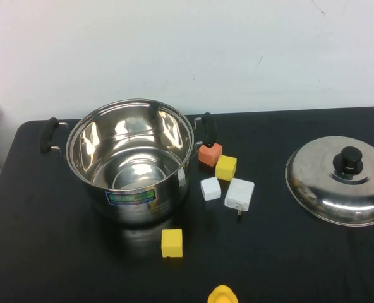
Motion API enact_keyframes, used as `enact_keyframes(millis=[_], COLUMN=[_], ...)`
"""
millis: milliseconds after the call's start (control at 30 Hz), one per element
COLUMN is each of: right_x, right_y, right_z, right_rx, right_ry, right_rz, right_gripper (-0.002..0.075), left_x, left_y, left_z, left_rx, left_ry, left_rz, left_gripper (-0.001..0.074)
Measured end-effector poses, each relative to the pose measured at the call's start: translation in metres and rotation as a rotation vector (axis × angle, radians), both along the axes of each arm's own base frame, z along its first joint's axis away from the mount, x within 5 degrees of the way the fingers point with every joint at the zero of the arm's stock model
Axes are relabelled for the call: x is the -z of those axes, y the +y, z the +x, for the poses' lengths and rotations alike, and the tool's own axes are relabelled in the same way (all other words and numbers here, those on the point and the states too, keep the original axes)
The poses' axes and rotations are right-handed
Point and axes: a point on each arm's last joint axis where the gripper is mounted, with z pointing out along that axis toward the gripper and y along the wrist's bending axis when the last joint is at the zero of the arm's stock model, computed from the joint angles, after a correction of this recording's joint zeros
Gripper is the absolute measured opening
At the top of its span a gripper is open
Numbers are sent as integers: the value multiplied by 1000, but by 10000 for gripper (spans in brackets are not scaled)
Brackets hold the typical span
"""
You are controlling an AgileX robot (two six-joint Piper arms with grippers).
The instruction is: Cover the pot
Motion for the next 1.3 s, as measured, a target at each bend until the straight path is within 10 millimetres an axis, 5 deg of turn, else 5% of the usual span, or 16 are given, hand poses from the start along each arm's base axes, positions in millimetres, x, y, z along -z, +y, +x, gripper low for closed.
enact_keyframes(millis=[167,300,533,700,967,1300], right_x=[-39,-41,-43,-49,-7,68], right_y=[4,1,-19,-10,6,13], right_z=[13,33,75,117,188,237], right_rx=[-83,-75,202,159,41,79], right_ry=[-6,47,64,-109,-214,-89], right_rz=[-274,-360,-287,-202,-131,-215], right_gripper=[-1,35,322,472,498,500], left_x=[0,0,0,0,0,0], left_y=[0,0,0,0,0,0], left_z=[0,0,0,0,0,0], left_rx=[0,0,0,-1,-1,-1], left_ry=[0,0,0,0,0,0], left_rz=[0,0,0,-2,-2,-2], left_gripper=[-2,-2,-4,-3,-3,-3])
